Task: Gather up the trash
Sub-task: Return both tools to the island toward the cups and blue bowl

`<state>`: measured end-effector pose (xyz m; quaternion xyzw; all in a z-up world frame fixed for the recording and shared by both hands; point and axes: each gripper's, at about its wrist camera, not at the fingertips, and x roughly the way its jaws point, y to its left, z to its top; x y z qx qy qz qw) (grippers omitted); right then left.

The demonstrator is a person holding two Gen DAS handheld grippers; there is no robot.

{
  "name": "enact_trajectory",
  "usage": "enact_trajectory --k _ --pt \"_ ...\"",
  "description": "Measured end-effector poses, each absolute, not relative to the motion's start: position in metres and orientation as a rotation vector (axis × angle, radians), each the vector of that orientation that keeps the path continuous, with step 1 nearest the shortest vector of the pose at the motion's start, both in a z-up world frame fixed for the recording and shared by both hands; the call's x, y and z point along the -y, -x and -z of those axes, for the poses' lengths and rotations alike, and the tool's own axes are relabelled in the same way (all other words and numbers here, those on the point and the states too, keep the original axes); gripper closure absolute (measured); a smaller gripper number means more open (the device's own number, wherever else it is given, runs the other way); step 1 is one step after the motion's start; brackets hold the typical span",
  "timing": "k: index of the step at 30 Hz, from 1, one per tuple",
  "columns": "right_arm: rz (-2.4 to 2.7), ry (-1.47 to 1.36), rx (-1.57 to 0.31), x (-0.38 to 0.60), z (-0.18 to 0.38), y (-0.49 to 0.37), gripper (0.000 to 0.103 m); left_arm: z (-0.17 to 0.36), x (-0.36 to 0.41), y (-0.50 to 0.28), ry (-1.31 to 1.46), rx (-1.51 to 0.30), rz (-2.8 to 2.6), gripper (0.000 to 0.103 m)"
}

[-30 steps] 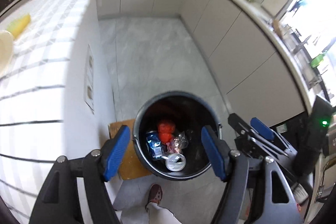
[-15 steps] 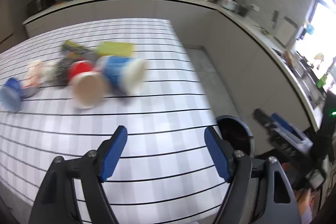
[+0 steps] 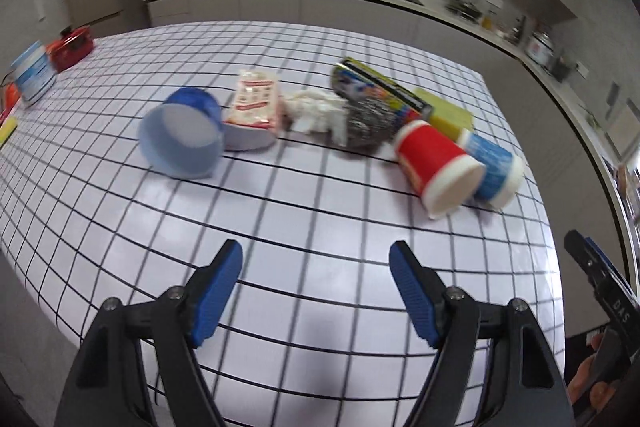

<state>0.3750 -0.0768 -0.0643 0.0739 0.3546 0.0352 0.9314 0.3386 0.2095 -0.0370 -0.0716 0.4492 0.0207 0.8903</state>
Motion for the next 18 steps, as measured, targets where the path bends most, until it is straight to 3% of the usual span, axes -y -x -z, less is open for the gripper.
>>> enact_trajectory --k 18 --pt "-0.319 -0.085 -0.7 -0.007 0.057 -0.447 0.023 0.017 -0.289 -0.375 0.175 -0.875 -0.256 0.024"
